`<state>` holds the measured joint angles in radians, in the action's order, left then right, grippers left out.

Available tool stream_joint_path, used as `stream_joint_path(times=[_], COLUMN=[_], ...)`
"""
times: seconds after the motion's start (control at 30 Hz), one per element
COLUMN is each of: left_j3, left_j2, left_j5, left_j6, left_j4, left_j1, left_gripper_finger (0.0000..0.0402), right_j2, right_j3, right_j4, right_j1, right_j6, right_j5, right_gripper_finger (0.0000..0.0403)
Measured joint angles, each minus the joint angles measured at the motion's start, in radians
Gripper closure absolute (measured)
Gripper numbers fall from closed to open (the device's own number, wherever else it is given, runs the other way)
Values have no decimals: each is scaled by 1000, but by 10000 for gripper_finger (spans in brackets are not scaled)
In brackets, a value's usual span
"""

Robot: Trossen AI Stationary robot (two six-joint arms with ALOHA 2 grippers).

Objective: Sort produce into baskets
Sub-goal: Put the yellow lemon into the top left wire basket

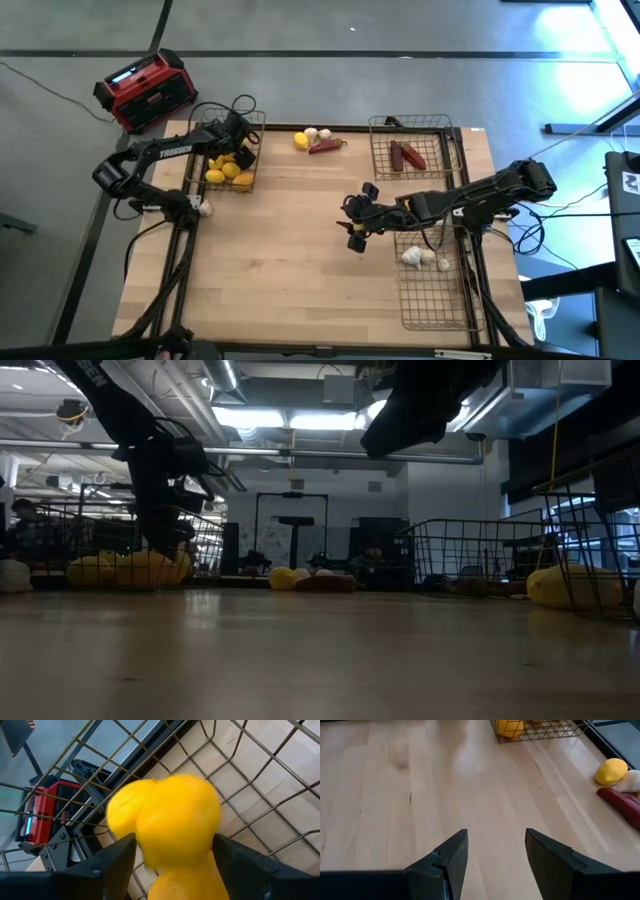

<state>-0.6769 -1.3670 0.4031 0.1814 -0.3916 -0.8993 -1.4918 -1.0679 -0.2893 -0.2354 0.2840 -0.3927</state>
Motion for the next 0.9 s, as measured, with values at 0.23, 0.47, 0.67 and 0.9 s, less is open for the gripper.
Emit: stream_joint_path(times=[0.23,0.47,0.67,0.9], left_j3=[-2,-45,-90,-133], left_j2=[0,37,128,249], left_j5=[2,29,57,51], left_j6=[5,-8,-18,-30], left_j4=[-15,-84,-148,-196], left_j1=[3,3,4,28], left_gripper_finger=[110,120,128,133], right_j2=[0,0,0,-1], right_j3=[0,0,0,0], right_j4=[0,0,-1,-1], right_j1=[0,0,0,0], right_j6=[0,0,0,-1], right_j5=[0,0,0,0], right_gripper_finger=[210,210,210,210])
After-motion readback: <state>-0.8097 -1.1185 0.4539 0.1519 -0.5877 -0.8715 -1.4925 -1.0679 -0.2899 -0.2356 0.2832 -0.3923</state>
